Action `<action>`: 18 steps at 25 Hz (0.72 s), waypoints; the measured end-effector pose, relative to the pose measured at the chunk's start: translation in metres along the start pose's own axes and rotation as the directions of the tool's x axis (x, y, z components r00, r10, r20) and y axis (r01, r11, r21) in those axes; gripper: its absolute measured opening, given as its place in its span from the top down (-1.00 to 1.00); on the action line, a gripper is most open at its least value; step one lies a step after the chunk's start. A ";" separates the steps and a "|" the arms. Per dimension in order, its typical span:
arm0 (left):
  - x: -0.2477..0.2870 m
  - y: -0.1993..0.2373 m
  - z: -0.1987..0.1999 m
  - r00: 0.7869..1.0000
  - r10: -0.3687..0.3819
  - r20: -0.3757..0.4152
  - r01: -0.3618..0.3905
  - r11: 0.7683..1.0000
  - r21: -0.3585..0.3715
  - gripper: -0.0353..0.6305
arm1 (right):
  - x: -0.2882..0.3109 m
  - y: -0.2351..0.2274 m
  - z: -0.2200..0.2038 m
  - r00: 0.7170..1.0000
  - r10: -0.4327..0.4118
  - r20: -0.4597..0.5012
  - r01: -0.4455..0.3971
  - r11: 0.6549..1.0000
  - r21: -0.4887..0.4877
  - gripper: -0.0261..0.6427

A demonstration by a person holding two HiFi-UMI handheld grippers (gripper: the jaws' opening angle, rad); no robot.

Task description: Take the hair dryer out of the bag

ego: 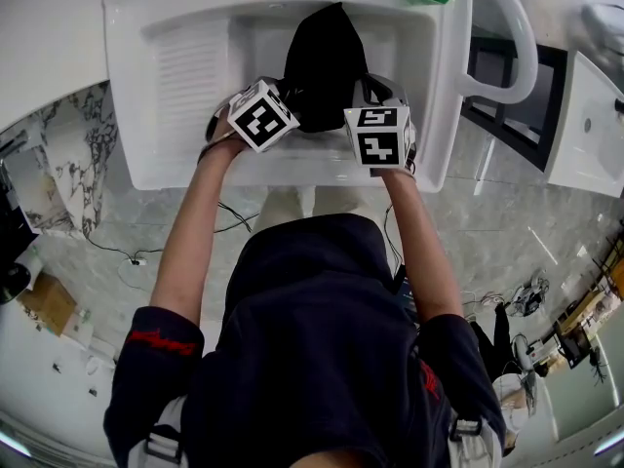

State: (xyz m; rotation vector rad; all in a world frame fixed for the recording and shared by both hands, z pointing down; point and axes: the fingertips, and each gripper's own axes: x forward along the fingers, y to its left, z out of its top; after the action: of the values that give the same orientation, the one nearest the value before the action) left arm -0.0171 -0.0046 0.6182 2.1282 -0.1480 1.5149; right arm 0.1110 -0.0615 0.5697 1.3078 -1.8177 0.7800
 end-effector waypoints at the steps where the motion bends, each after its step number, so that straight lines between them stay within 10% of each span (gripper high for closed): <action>1: 0.000 -0.001 0.000 1.000 -0.002 -0.001 0.002 1.000 0.004 0.23 | 0.000 0.000 0.000 1.000 -0.001 -0.002 0.001 1.000 0.000 0.79; 18: -0.010 -0.011 -0.004 1.000 -0.022 0.002 0.022 1.000 0.017 0.23 | 0.000 -0.004 -0.005 1.000 -0.009 -0.026 0.008 0.999 -0.037 0.79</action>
State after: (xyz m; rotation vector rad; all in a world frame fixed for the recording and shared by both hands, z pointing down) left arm -0.0198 0.0043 0.6066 2.1377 -0.1118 1.5065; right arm 0.1164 -0.0585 0.5722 1.2754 -1.7967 0.7514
